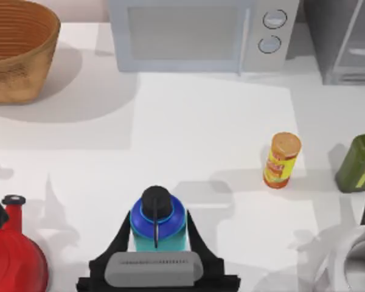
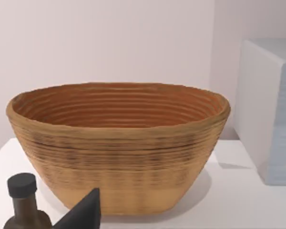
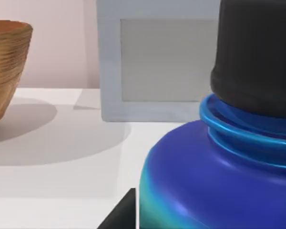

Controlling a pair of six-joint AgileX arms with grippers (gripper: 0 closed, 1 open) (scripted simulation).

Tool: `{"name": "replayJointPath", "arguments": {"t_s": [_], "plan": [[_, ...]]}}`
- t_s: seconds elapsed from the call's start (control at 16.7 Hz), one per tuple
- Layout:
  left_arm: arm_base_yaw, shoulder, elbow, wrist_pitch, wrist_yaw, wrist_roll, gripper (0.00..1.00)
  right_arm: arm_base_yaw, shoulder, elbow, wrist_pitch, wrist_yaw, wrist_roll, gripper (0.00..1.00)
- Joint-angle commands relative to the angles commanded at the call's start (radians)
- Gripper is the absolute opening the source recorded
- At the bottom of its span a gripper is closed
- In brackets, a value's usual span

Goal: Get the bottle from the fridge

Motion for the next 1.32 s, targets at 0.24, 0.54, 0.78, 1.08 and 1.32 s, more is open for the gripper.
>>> {"name": "replayJointPath", "arguments": {"t_s": [0.24,0.54,0.78,1.08,1.32], "plan": [[0.0,0.0,0.0,0.0,0.0,0.0,1.0,-0.079,-0.058,-0.02,0.028,0.078,0.044,0.0],[0.0,0.0,0.0,0.0,0.0,0.0,1.0,-0.151,-0.098,-0.051,0.04,0.147,0.092,0.0],[0.0,0.0,0.0,0.0,0.0,0.0,1.0,-0.151,-0.098,-0.051,0.04,0.147,0.092,0.15],[0.0,0.0,0.0,0.0,0.0,0.0,1.0,-0.151,-0.098,-0.051,0.04,0.147,0.092,0.53],[0.0,0.0,0.0,0.0,0.0,0.0,1.0,-0.151,-0.098,-0.051,0.04,0.147,0.092,0.83]]}}
